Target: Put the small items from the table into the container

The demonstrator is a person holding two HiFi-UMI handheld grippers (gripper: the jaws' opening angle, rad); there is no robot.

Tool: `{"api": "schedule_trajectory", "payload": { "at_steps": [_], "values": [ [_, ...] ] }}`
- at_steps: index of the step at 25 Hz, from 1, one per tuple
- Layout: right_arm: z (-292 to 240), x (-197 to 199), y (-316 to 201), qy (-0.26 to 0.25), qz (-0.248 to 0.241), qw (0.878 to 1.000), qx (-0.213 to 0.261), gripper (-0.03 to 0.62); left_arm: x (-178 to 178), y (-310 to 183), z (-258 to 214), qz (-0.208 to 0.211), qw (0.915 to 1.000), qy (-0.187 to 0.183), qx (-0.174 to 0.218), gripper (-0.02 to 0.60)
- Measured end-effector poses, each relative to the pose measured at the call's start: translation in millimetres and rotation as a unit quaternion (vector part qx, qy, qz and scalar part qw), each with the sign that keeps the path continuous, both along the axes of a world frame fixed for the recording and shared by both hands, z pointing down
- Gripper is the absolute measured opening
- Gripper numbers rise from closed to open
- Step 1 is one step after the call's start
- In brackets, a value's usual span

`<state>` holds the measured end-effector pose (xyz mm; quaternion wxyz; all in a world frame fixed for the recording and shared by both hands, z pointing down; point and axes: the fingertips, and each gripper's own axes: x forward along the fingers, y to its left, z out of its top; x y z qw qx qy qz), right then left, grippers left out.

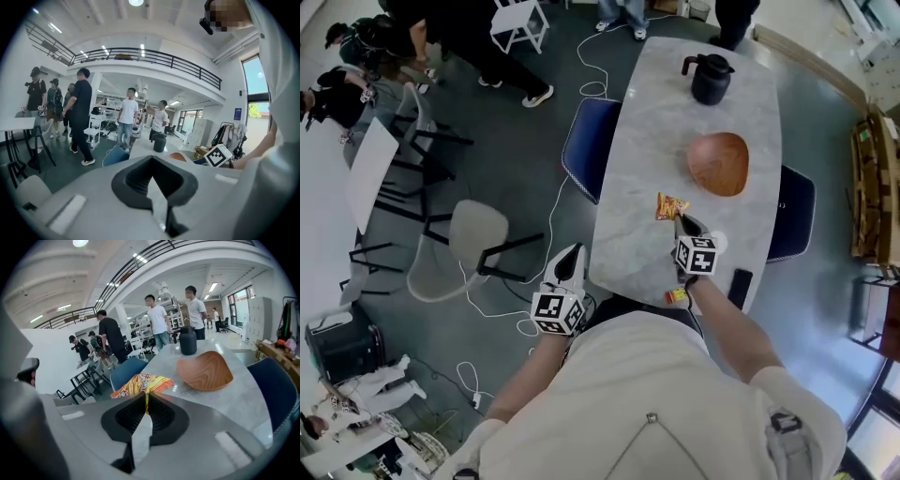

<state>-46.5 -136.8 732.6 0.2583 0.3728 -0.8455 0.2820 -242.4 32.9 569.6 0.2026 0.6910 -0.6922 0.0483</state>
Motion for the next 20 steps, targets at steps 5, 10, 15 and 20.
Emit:
{"api": "schedule_trajectory", "payload": {
  "at_steps": [5, 10, 15, 20],
  "values": [
    [-61, 35, -21, -0.024, 0.056, 0.997, 0.047, 0.044, 16, -39, -15, 0.048, 0.9982, 0.002, 0.035, 0.005],
    [-112, 62, -17, -0.046, 0.086, 0.992, 0.083, 0.043, 35, -64, -27, 0.089, 0.9944, 0.003, 0.057, 0.005],
    [-147, 85, -8, -0.064, 0.109, 0.986, 0.107, 0.043, 61, -93, -41, 0.131, 0.9885, 0.002, 0.076, 0.005],
    [-155, 119, -6, -0.064, 0.142, 0.981, 0.117, 0.043, 93, -115, -53, 0.168, 0.9813, 0.003, 0.094, 0.005]
  ]
}}
